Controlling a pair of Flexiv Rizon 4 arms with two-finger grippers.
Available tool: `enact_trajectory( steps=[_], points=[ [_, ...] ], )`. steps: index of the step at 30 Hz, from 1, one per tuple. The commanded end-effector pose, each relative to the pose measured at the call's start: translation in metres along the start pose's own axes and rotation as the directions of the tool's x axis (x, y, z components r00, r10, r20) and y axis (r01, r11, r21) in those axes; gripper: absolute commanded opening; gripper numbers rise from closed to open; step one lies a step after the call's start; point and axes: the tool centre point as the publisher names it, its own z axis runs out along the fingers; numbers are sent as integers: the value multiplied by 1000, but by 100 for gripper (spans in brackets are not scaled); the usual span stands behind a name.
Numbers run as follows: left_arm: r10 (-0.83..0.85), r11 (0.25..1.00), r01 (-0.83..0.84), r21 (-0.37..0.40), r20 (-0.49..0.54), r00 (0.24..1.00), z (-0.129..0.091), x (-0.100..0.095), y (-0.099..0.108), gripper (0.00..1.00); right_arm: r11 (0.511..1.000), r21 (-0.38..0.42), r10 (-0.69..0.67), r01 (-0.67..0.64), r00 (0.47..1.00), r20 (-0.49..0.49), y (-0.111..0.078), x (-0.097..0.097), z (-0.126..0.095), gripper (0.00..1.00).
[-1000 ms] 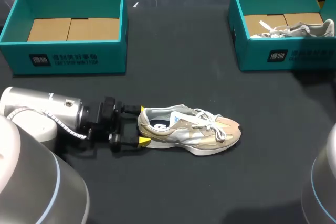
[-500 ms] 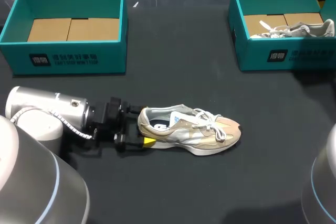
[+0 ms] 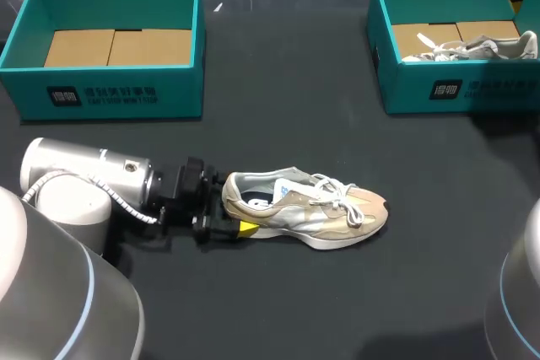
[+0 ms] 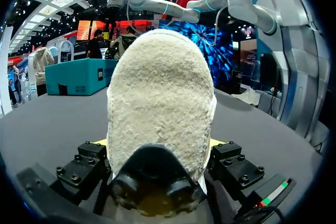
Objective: Take the shoe out of the shoebox, open the shoe tongue, remove and reinsert the insole, then place the shoe into the shoebox
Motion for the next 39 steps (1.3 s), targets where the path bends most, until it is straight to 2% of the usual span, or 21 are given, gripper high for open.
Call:
enact_trajectory(
  steps=[1, 2, 3, 4, 10, 38, 39],
  points=[
    [0, 1000, 0, 0, 0, 1000, 5, -3, 2, 27, 1000, -1, 0, 0, 1000, 1, -1, 0, 0, 100],
    [1, 1000, -1, 0, 1, 1000, 5, -3, 2, 19, 1000, -1, 0, 0, 1000, 1, -1, 0, 0, 100],
    [2, 1000, -2, 0, 2, 1000, 5, -3, 2, 3, 1000, -1, 0, 0, 1000, 1, -1, 0, 0, 100],
    [3, 1000, -3, 1, 2, 1000, 5, -3, 2, 0, 1000, -1, 0, 0, 1000, 1, -1, 0, 0, 100],
    [4, 1000, -4, 1, -23, 1000, 3, -2, 3, 0, 1000, -1, 0, 0, 1000, 1, -1, 0, 0, 100],
    [4, 1000, -4, 1, -23, 1000, 3, -2, 3, 0, 1000, -1, 0, 0, 1000, 1, -1, 0, 0, 100],
    [4, 1000, -4, 1, -23, 1000, 3, -2, 3, 0, 1000, 17, 25, -25, 1000, 16, -2, 6, -2, 100]
  ],
)
